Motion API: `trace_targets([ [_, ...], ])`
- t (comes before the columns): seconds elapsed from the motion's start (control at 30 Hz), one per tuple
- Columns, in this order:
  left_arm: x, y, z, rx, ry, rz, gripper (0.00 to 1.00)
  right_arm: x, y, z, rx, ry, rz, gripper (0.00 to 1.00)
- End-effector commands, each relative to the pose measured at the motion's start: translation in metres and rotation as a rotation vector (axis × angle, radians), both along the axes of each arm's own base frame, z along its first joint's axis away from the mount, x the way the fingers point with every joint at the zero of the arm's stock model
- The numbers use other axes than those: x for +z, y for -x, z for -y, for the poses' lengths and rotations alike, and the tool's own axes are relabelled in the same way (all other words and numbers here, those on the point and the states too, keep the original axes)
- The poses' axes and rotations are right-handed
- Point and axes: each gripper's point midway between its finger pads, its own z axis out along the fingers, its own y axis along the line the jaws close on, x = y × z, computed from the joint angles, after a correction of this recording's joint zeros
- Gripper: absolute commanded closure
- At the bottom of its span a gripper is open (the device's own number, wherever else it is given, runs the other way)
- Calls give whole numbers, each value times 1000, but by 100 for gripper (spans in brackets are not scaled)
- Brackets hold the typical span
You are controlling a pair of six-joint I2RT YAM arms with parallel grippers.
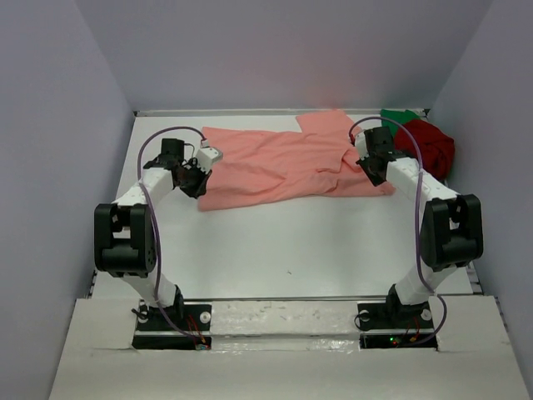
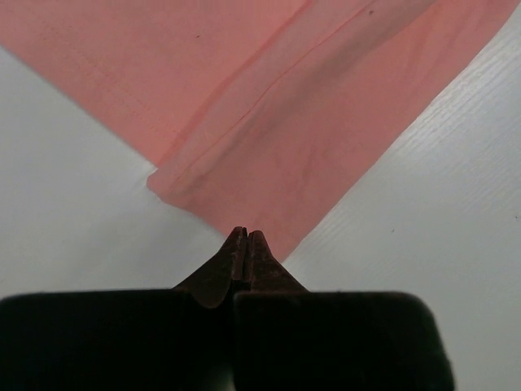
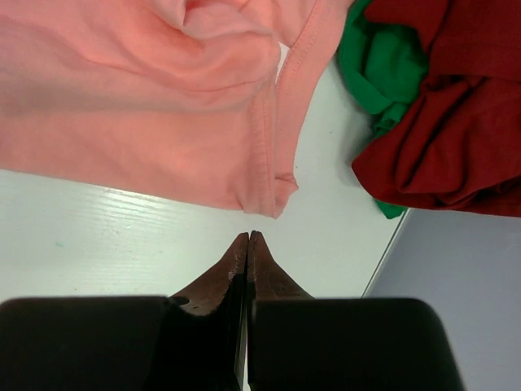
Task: Fold and stack the t-shirts
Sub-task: Fold the flattened tshirt in 1/3 of the way
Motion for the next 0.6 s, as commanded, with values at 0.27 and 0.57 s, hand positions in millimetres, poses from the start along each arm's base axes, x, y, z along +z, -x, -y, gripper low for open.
trace_targets([
  [0.27, -28, -14, 29, -81, -15, -37, 100, -3, -4, -6, -7, -23, -2, 100],
  [0.57, -68, -24, 0, 58, -182, -82, 100, -10, -2, -5, -5, -14, -29, 100],
])
